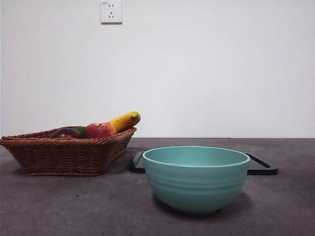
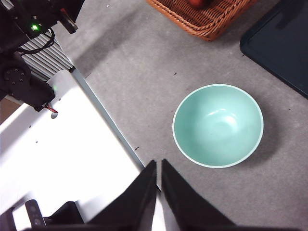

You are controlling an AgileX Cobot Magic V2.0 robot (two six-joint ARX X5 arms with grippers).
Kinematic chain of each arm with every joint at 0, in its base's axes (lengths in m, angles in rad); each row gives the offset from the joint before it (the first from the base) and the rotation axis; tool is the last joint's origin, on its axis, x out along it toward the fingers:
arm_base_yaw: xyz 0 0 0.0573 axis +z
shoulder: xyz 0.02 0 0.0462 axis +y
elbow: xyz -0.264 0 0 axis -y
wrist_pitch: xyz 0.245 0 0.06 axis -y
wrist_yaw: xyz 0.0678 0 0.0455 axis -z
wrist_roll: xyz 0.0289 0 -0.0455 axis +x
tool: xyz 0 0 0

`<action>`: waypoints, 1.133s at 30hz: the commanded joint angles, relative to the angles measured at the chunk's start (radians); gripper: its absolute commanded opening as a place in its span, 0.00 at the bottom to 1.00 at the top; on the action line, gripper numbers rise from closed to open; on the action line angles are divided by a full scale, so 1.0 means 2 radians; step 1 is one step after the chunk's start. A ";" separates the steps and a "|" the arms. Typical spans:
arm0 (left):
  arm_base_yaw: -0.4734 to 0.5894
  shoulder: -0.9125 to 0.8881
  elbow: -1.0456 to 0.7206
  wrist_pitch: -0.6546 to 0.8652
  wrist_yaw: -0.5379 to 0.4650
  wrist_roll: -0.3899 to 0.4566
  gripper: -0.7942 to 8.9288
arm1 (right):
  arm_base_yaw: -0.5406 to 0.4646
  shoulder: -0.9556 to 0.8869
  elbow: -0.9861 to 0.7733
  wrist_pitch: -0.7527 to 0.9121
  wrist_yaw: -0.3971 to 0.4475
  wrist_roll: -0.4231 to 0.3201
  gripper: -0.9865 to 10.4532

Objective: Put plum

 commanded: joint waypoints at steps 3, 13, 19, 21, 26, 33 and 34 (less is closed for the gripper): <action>0.001 -0.001 -0.010 -0.004 -0.002 -0.001 0.09 | 0.003 0.003 0.006 0.004 -0.001 -0.004 0.09; 0.001 -0.001 -0.010 -0.004 -0.001 -0.001 0.09 | 0.003 0.003 0.006 0.004 -0.001 -0.004 0.09; 0.001 -0.001 -0.010 -0.004 -0.001 -0.001 0.09 | 0.003 0.003 0.006 0.004 -0.001 -0.004 0.09; 0.001 -0.001 -0.010 -0.004 -0.001 -0.001 0.09 | 0.003 0.003 0.006 0.004 -0.001 -0.004 0.09; 0.001 -0.001 -0.010 -0.004 -0.002 -0.001 0.09 | 0.003 0.002 0.006 0.006 -0.001 -0.006 0.09; 0.001 -0.001 -0.010 -0.004 -0.001 -0.001 0.09 | -0.070 -0.020 -0.003 0.044 0.012 -0.118 0.09; 0.001 -0.001 -0.010 -0.004 -0.001 -0.001 0.09 | -0.091 -0.028 -0.010 0.061 0.010 -0.124 0.09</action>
